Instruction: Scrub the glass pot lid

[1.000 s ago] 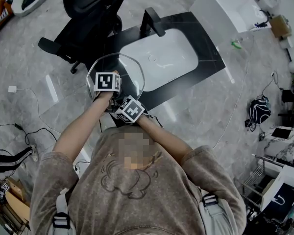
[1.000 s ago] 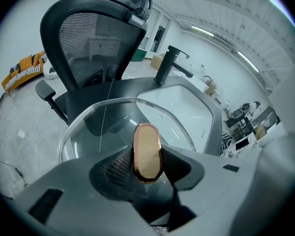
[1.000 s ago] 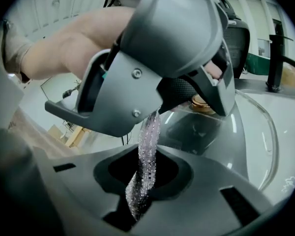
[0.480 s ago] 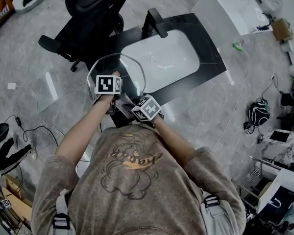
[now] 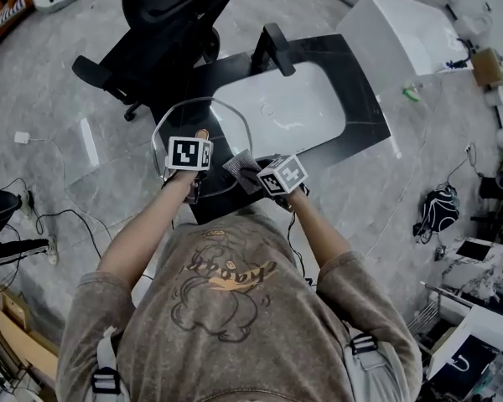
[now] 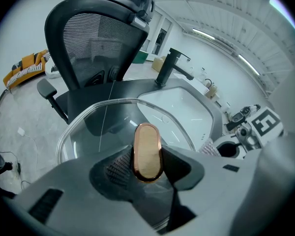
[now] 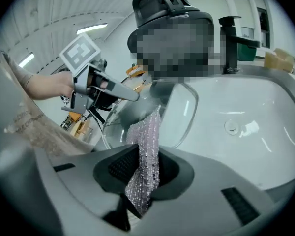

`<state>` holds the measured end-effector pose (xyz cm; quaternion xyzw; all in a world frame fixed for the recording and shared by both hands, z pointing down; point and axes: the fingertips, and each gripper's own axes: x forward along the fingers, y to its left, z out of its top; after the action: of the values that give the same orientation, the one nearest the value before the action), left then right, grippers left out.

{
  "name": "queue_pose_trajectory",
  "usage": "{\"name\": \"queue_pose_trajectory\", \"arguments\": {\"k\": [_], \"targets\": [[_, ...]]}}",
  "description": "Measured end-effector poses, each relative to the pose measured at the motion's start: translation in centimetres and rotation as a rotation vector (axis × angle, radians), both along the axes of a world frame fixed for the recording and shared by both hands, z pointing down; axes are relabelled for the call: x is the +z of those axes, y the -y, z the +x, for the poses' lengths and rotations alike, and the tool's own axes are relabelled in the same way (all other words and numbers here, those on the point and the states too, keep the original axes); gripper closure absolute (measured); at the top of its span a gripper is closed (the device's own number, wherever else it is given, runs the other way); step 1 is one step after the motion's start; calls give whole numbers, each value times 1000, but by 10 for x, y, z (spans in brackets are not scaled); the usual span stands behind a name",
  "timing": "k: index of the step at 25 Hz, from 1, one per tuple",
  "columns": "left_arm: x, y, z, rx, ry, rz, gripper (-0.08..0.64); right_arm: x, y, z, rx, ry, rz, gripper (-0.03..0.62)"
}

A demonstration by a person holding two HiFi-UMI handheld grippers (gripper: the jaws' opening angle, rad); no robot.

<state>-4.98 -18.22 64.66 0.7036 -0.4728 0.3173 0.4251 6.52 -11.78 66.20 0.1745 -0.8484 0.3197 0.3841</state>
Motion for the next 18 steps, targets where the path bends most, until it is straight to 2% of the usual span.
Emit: {"name": "queue_pose_trajectory", "arguments": {"k": [6, 9, 18], "targets": [[0, -1, 1, -9, 13, 5, 373, 1, 54, 25, 39, -55, 18, 500], [1, -1, 1, -20, 15, 7, 373, 0, 87, 30, 49, -93, 62, 500], [2, 3, -3, -47, 43, 15, 373, -5, 184, -7, -72, -249, 222, 502]]}}
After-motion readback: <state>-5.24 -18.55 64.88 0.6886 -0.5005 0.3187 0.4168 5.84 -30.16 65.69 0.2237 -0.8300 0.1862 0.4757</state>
